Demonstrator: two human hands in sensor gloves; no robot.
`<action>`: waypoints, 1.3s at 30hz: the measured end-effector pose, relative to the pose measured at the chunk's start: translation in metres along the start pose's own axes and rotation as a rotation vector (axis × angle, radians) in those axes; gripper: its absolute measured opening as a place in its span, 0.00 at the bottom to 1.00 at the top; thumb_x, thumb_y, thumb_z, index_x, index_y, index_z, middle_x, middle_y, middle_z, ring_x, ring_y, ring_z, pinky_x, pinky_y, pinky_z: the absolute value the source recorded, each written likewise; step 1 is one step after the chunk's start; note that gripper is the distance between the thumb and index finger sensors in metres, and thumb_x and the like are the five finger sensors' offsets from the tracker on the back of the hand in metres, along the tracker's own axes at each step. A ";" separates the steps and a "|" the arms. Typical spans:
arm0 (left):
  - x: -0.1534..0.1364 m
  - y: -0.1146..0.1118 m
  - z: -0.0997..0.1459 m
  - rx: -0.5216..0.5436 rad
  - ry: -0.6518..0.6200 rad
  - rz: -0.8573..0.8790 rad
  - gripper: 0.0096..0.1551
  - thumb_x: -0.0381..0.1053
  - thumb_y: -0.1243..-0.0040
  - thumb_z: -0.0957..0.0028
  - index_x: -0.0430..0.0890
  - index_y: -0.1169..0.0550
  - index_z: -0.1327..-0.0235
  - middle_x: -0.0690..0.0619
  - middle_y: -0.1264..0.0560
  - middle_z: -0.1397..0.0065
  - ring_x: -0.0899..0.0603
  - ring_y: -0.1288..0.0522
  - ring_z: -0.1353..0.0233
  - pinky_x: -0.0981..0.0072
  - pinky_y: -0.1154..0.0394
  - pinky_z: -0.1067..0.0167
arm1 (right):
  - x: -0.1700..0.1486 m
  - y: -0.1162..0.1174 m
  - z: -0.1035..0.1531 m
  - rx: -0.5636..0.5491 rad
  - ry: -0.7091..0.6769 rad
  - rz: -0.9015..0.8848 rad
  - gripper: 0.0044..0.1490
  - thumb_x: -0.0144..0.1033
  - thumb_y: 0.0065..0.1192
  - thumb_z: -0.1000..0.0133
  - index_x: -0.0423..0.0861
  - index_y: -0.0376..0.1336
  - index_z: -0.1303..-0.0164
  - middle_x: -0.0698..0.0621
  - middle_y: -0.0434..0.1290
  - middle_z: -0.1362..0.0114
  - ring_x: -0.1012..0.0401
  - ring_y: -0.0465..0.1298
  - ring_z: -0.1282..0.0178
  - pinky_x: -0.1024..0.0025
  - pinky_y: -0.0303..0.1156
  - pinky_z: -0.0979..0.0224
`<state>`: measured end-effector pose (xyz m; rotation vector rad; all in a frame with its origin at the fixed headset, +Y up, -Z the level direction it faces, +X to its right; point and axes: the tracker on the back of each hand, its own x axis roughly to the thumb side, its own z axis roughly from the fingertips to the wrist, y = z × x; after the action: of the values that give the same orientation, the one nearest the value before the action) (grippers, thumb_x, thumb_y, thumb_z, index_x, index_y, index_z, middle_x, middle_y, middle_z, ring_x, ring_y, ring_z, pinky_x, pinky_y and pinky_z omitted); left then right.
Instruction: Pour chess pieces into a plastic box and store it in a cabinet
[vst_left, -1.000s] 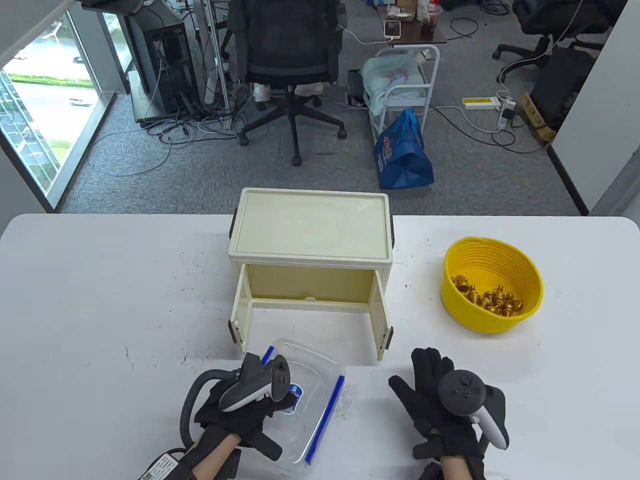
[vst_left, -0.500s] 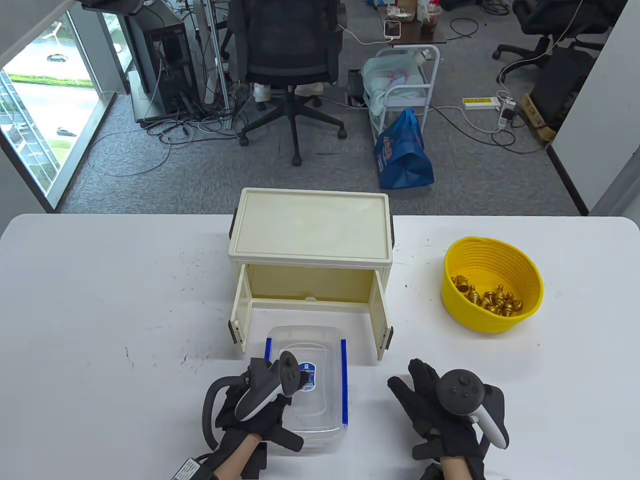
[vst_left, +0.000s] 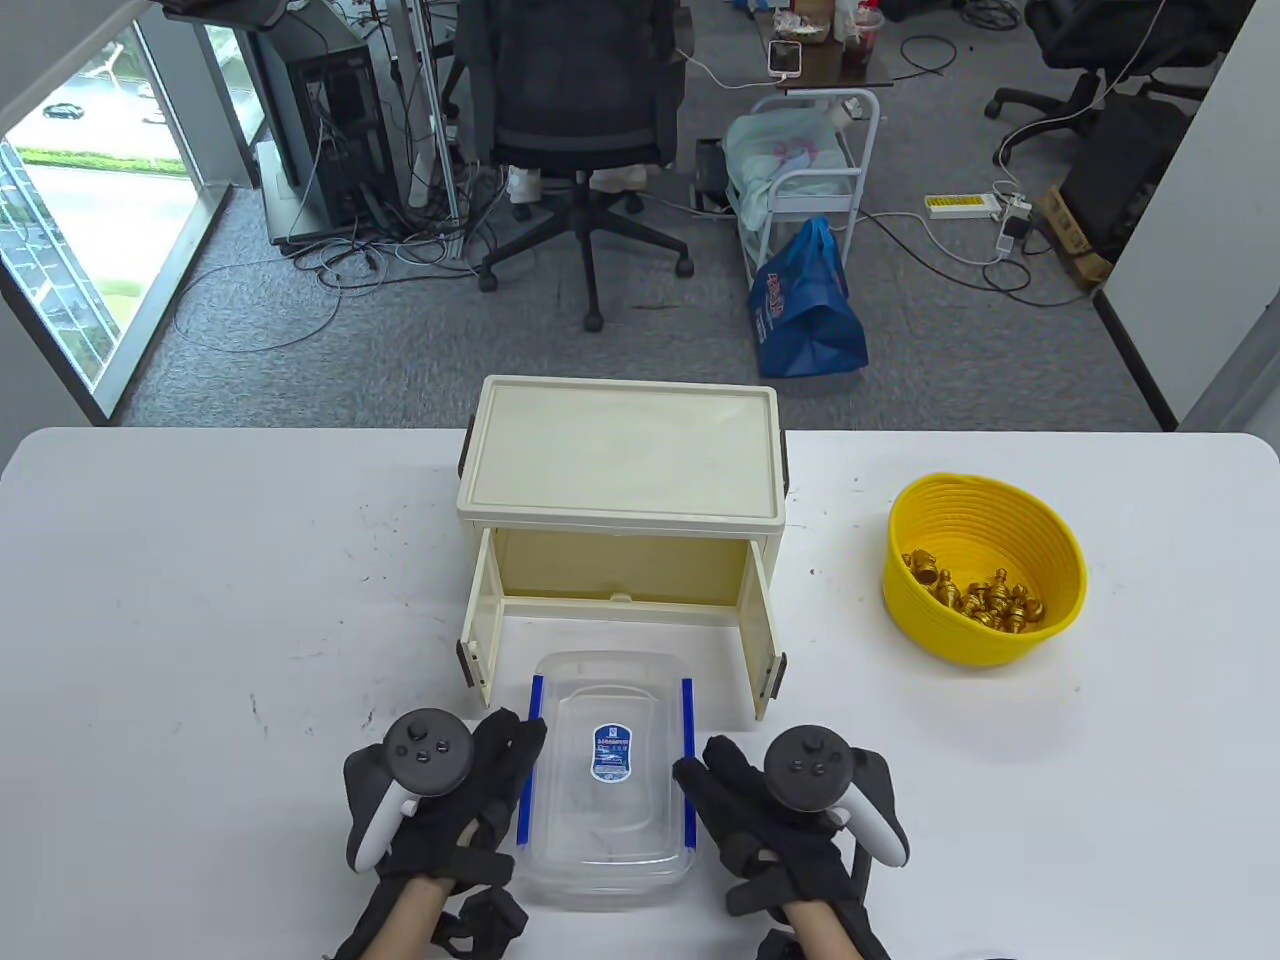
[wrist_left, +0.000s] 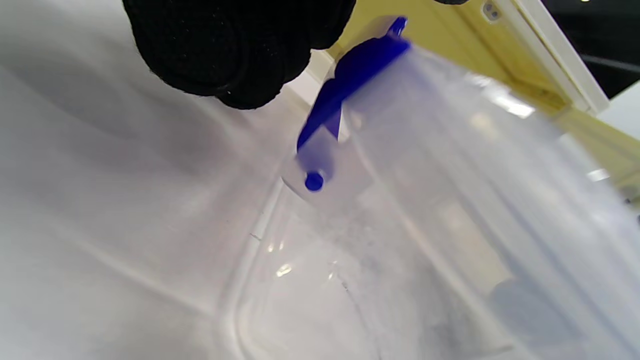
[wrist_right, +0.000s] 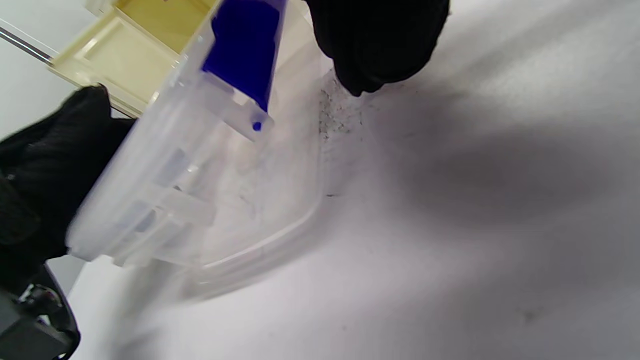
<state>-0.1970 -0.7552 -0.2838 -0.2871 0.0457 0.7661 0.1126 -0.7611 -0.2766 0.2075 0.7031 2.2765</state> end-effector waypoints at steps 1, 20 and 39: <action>-0.002 -0.003 -0.002 -0.013 0.006 0.008 0.41 0.62 0.63 0.25 0.35 0.36 0.11 0.33 0.27 0.25 0.36 0.21 0.36 0.52 0.19 0.46 | 0.001 0.002 -0.004 -0.015 0.005 -0.020 0.47 0.57 0.40 0.28 0.30 0.46 0.16 0.34 0.68 0.25 0.47 0.80 0.41 0.60 0.76 0.43; -0.001 -0.010 -0.004 -0.032 -0.009 0.023 0.33 0.53 0.67 0.21 0.32 0.33 0.16 0.38 0.22 0.32 0.44 0.18 0.43 0.67 0.16 0.50 | 0.011 0.014 -0.006 -0.196 0.015 -0.003 0.35 0.41 0.38 0.28 0.24 0.55 0.27 0.37 0.75 0.39 0.54 0.81 0.55 0.67 0.76 0.51; -0.025 -0.008 -0.016 -0.057 0.137 0.064 0.30 0.50 0.59 0.22 0.33 0.28 0.20 0.40 0.19 0.36 0.43 0.16 0.47 0.61 0.16 0.53 | -0.014 0.009 -0.002 -0.254 0.110 -0.121 0.34 0.41 0.49 0.29 0.28 0.57 0.25 0.38 0.75 0.35 0.51 0.82 0.49 0.62 0.76 0.47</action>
<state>-0.2084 -0.7815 -0.2940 -0.3938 0.1628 0.8115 0.1164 -0.7765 -0.2730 -0.0797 0.4619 2.2469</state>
